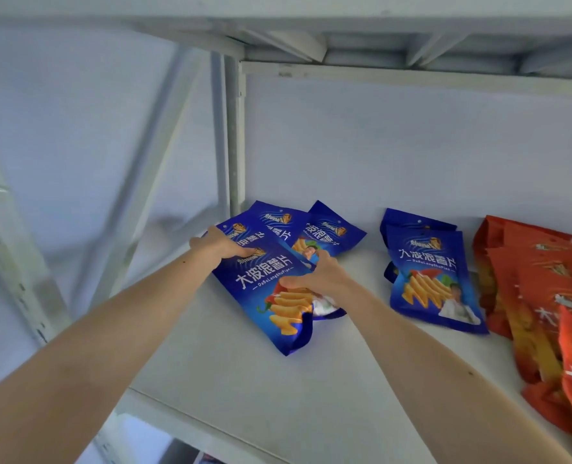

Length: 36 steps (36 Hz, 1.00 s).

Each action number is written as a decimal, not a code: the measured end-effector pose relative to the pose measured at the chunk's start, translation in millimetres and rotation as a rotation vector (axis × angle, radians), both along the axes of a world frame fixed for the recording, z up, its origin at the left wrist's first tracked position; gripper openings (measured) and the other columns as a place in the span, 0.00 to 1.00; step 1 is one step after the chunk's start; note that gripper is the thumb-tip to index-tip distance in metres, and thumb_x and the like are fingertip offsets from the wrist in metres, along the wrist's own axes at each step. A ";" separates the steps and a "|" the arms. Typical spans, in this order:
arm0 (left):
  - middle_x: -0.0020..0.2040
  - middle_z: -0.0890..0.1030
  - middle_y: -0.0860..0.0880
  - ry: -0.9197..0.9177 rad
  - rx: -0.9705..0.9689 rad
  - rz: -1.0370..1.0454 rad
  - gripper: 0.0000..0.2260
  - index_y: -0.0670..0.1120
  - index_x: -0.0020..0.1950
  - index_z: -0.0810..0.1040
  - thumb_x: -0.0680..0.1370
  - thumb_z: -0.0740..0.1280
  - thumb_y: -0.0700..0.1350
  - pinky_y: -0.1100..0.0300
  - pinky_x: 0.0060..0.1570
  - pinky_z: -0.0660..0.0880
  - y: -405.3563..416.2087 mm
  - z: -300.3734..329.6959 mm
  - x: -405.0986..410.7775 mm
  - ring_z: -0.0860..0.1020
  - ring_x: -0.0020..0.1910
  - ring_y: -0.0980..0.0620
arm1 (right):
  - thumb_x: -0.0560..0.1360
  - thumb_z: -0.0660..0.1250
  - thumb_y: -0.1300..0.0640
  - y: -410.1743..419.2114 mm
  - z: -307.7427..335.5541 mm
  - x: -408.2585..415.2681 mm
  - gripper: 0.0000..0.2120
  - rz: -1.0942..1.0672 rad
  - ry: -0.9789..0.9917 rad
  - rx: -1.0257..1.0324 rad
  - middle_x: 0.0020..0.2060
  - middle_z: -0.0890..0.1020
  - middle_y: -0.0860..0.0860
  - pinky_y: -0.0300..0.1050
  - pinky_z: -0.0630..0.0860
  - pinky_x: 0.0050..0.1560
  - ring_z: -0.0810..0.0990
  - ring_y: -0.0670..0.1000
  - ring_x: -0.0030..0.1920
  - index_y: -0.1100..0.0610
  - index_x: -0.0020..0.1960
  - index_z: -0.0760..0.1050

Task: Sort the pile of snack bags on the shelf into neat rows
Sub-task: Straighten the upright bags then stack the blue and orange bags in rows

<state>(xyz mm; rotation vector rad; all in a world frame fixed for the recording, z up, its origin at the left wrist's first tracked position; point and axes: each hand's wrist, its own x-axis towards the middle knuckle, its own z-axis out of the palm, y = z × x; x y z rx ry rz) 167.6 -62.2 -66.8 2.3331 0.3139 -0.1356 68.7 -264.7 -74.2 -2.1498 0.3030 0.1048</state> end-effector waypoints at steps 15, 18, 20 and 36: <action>0.61 0.76 0.54 -0.418 -0.533 -0.152 0.60 0.56 0.79 0.47 0.59 0.84 0.39 0.49 0.56 0.78 -14.5 26.2 -23.8 0.78 0.58 0.54 | 0.58 0.84 0.52 -16.6 3.5 -4.0 0.27 -0.032 -0.037 0.207 0.46 0.85 0.52 0.51 0.82 0.51 0.85 0.51 0.45 0.58 0.53 0.78; 0.62 0.77 0.53 -0.462 -0.628 -0.244 0.62 0.61 0.78 0.45 0.59 0.84 0.39 0.46 0.54 0.80 -24.3 33.8 -27.1 0.80 0.57 0.54 | 0.58 0.84 0.51 -26.4 1.9 -10.2 0.31 -0.067 -0.082 0.281 0.49 0.84 0.51 0.52 0.82 0.51 0.85 0.50 0.48 0.56 0.56 0.76; 0.61 0.79 0.50 -0.454 -0.685 -0.285 0.61 0.66 0.76 0.44 0.59 0.84 0.40 0.43 0.51 0.81 -32.0 39.2 -29.8 0.82 0.55 0.52 | 0.59 0.83 0.52 -32.8 1.5 -16.5 0.32 -0.085 -0.123 0.325 0.51 0.84 0.51 0.52 0.82 0.51 0.85 0.50 0.49 0.56 0.58 0.74; 0.55 0.84 0.46 -0.065 -0.850 -0.510 0.23 0.48 0.61 0.74 0.69 0.78 0.43 0.51 0.49 0.81 -151.8 26.9 -73.3 0.84 0.49 0.48 | 0.64 0.81 0.54 -103.0 1.5 -87.6 0.38 -0.413 -0.301 0.469 0.56 0.80 0.50 0.54 0.82 0.46 0.82 0.54 0.52 0.51 0.65 0.62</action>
